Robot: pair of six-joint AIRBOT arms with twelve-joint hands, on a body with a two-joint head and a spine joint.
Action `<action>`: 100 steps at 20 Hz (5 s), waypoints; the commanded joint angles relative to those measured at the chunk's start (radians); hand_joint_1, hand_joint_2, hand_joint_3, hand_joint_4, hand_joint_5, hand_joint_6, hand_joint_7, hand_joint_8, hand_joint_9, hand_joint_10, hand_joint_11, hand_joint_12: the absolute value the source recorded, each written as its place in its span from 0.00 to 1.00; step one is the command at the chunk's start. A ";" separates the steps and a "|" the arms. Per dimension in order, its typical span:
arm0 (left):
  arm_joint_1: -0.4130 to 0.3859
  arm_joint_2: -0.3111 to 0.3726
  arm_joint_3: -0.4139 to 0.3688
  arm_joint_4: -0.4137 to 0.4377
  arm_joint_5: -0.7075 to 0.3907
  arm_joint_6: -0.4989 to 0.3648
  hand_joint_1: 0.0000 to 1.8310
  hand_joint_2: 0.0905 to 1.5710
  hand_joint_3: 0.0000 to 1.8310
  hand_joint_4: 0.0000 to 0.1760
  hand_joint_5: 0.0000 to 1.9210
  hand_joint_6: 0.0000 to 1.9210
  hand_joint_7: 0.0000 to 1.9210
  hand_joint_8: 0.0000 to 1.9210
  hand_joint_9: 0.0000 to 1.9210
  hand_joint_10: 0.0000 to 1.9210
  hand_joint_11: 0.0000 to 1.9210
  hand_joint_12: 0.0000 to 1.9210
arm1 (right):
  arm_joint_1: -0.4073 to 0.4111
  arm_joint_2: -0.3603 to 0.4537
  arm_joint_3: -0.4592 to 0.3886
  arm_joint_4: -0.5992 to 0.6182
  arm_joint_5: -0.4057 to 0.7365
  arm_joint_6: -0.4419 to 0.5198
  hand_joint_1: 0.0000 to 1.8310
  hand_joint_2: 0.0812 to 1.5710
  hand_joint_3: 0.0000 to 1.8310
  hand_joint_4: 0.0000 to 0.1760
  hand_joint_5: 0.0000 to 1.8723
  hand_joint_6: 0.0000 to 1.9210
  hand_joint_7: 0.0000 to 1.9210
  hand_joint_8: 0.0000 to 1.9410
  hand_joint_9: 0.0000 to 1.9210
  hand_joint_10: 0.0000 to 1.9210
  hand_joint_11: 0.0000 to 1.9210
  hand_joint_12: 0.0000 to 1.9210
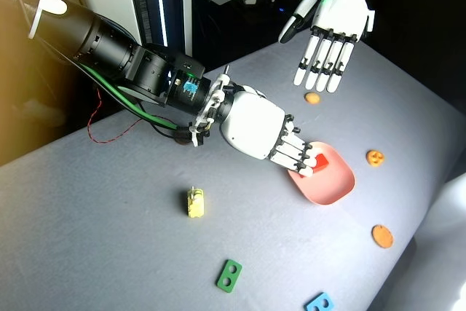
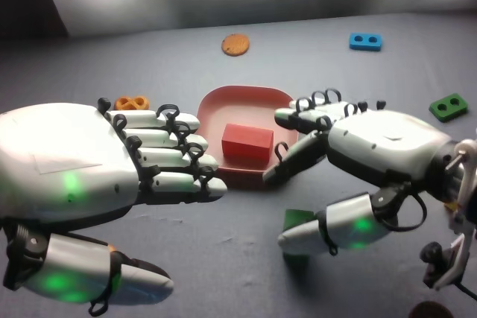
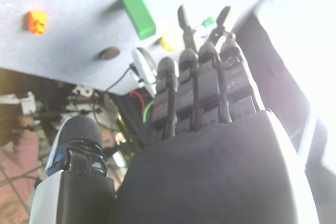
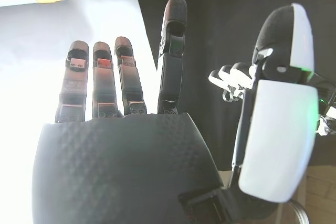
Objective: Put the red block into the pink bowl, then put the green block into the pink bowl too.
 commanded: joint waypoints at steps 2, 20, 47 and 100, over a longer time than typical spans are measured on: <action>-0.012 0.004 0.001 -0.030 -0.057 -0.002 0.00 0.79 0.00 0.00 0.10 0.00 0.07 0.00 0.03 0.00 0.00 0.00 | -0.004 0.008 -0.005 -0.026 0.095 0.004 0.36 0.49 0.00 0.99 0.42 0.00 0.05 0.00 0.00 0.00 0.00 0.00; -0.011 0.004 0.006 -0.026 -0.057 -0.002 0.00 0.80 0.00 0.00 0.15 0.00 0.10 0.00 0.06 0.01 0.01 0.01 | -0.047 -0.018 0.002 -0.048 0.111 -0.006 0.34 0.50 0.00 0.99 0.40 0.01 0.09 0.01 0.00 0.00 0.00 0.00; -0.012 0.003 0.007 -0.025 -0.051 -0.002 0.00 0.80 0.00 0.00 0.12 0.00 0.07 0.00 0.03 0.01 0.00 0.00 | 0.077 -0.007 0.005 -0.063 0.124 -0.006 0.62 0.59 0.00 0.66 0.74 0.13 0.19 0.00 0.04 0.00 0.00 0.00; -0.011 0.003 0.015 -0.022 -0.052 -0.003 0.00 0.80 0.00 0.00 0.09 0.01 0.04 0.01 0.01 0.00 0.00 0.00 | 0.225 -0.245 0.465 -0.069 -0.007 0.030 0.37 0.52 0.00 0.83 0.25 0.00 0.07 0.00 0.00 0.00 0.00 0.00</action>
